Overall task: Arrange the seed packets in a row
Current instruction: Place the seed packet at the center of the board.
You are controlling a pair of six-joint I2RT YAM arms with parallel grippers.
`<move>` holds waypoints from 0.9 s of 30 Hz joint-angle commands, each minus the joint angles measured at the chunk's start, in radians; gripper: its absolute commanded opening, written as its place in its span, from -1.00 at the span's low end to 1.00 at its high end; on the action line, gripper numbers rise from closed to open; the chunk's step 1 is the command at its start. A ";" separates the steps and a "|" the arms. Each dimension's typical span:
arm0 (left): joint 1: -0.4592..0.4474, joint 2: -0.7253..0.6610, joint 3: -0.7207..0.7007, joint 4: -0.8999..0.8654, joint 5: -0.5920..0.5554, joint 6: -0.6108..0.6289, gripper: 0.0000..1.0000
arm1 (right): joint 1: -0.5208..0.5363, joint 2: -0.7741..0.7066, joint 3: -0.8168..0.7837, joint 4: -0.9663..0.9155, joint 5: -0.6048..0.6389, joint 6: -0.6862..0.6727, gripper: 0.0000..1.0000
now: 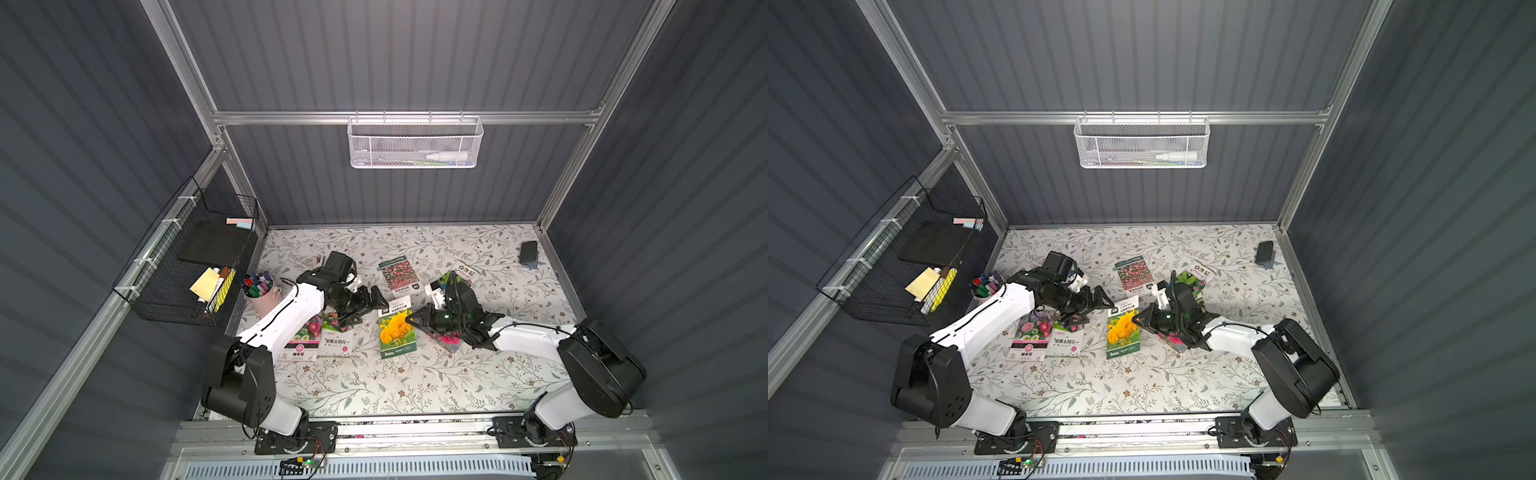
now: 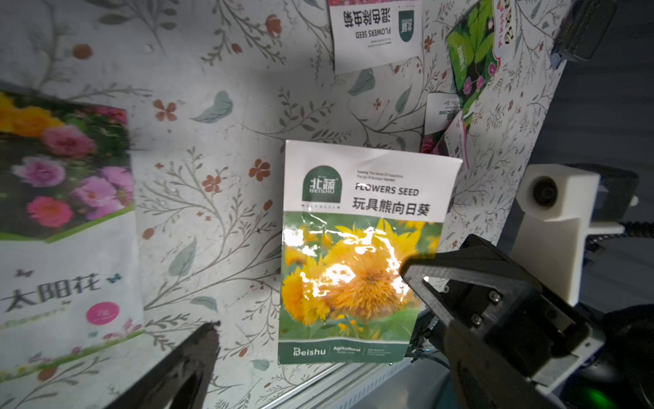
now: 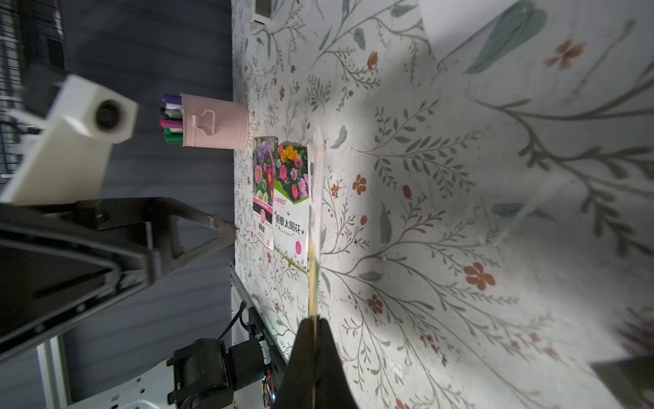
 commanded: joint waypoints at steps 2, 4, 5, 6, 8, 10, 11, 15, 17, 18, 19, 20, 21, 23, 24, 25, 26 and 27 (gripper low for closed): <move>0.000 -0.073 -0.004 -0.123 -0.218 0.048 0.99 | 0.058 0.097 0.072 -0.001 0.166 0.066 -1.00; 0.000 -0.097 -0.022 -0.125 -0.256 0.029 0.99 | 0.078 0.139 0.103 0.001 0.202 0.074 -1.00; 0.000 -0.107 -0.029 -0.128 -0.272 0.022 0.99 | 0.086 0.160 0.117 0.001 0.211 0.077 -1.00; 0.001 -0.117 -0.033 -0.135 -0.285 0.017 0.99 | 0.091 0.181 0.134 0.003 0.214 0.081 -1.00; 0.001 -0.131 -0.041 -0.142 -0.292 0.019 0.99 | 0.105 0.220 0.166 0.003 0.215 0.082 -1.00; 0.000 -0.144 -0.052 -0.143 -0.308 0.026 0.99 | 0.120 0.253 0.190 0.004 0.219 0.087 -1.00; 0.002 -0.151 -0.059 -0.140 -0.314 0.029 0.99 | 0.128 0.268 0.200 0.004 0.219 0.088 -1.00; 0.002 -0.167 -0.068 -0.143 -0.320 0.043 0.99 | 0.143 0.297 0.216 0.008 0.227 0.093 -1.00; 0.002 -0.165 -0.066 -0.150 -0.321 0.050 0.99 | 0.143 0.304 0.217 0.008 0.225 0.098 -1.00; 0.002 -0.164 -0.065 -0.151 -0.321 0.053 0.99 | 0.144 0.307 0.218 0.008 0.222 0.098 -1.00; 0.001 -0.162 -0.066 -0.151 -0.320 0.054 0.99 | 0.144 0.313 0.224 0.006 0.215 0.098 -1.00; 0.001 -0.160 -0.066 -0.151 -0.319 0.054 0.99 | 0.146 0.318 0.229 0.005 0.210 0.096 -1.00; 0.002 -0.157 -0.066 -0.149 -0.317 0.054 0.99 | 0.147 0.321 0.233 0.002 0.211 0.096 -1.00; 0.002 -0.151 -0.064 -0.148 -0.310 0.053 0.99 | 0.149 0.329 0.241 -0.002 0.205 0.096 -1.00; 0.001 -0.149 -0.064 -0.148 -0.309 0.053 0.99 | 0.149 0.331 0.242 -0.003 0.206 0.098 -1.00; 0.000 -0.149 -0.064 -0.148 -0.308 0.052 0.99 | 0.149 0.334 0.243 -0.003 0.204 0.098 -1.00; 0.002 -0.147 -0.063 -0.148 -0.308 0.053 0.99 | 0.149 0.337 0.245 -0.005 0.204 0.098 -0.97; 0.002 -0.147 -0.065 -0.148 -0.308 0.053 0.99 | 0.149 0.337 0.246 -0.008 0.202 0.099 -0.87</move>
